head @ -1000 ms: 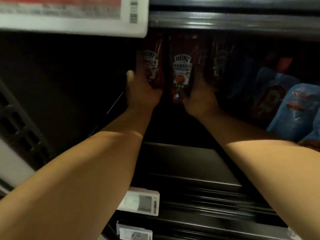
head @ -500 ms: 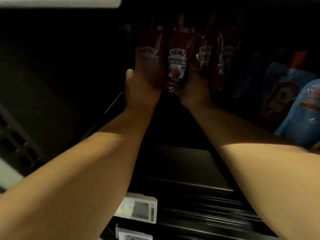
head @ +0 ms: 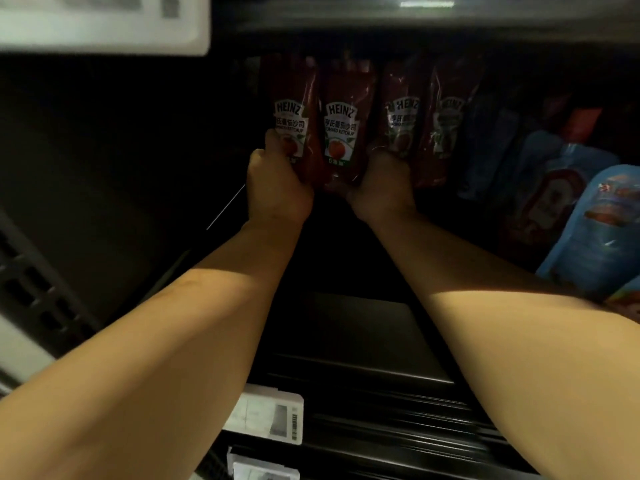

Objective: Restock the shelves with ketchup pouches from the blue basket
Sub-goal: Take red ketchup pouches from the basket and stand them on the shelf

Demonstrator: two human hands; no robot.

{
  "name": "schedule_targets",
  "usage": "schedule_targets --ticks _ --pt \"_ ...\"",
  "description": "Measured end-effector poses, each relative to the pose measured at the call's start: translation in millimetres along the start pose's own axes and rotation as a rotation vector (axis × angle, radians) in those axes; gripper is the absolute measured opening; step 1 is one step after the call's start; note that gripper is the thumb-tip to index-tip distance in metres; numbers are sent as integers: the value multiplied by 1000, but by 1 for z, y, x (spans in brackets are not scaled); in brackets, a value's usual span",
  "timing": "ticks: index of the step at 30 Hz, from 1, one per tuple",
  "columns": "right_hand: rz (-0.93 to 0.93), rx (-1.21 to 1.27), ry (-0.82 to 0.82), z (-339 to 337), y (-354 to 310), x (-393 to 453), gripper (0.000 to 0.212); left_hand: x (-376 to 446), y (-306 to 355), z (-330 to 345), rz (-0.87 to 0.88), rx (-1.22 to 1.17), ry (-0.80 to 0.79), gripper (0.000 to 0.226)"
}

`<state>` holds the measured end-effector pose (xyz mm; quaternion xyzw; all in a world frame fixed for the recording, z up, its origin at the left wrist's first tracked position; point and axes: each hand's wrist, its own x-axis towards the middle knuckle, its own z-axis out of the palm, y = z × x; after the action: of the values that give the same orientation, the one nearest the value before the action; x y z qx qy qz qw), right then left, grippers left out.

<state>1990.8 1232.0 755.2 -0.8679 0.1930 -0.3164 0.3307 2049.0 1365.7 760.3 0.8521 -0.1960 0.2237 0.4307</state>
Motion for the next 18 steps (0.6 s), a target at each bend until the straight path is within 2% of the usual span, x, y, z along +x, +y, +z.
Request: schedule_targets --ticks 4,7,18 --pt "-2 76 -38 -5 4 -1 71 -3 1 -2 8 -43 -8 63" --pt "17 41 -47 -1 4 3 74 -2 0 -2 -4 -54 5 63" --pt "22 50 -30 -2 6 4 73 0 0 -3 -21 -33 -27 70"
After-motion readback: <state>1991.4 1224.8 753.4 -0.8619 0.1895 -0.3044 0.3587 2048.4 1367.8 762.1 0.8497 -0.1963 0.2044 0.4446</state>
